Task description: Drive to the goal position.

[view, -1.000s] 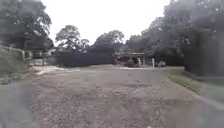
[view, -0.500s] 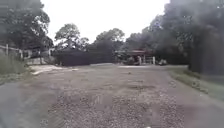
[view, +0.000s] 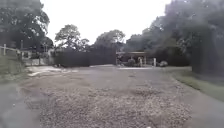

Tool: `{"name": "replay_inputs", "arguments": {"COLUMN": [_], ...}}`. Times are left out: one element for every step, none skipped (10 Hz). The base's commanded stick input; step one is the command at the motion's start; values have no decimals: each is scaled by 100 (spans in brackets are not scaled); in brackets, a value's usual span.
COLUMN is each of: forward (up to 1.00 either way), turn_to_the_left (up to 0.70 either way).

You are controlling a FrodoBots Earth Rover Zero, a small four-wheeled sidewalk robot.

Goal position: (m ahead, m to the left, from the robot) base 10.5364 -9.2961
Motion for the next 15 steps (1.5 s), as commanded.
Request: {"name": "replay_inputs", "arguments": {"forward": [70, 70, 70, 70, 70, 70, 70, 70, 70, 70, 70, 70, 70, 70, 70], "turn_to_the_left": [-19, -6, 0, 0, 0, 0, 0, -1, -18, -35, -35, -35, -35, -35, -35]}}
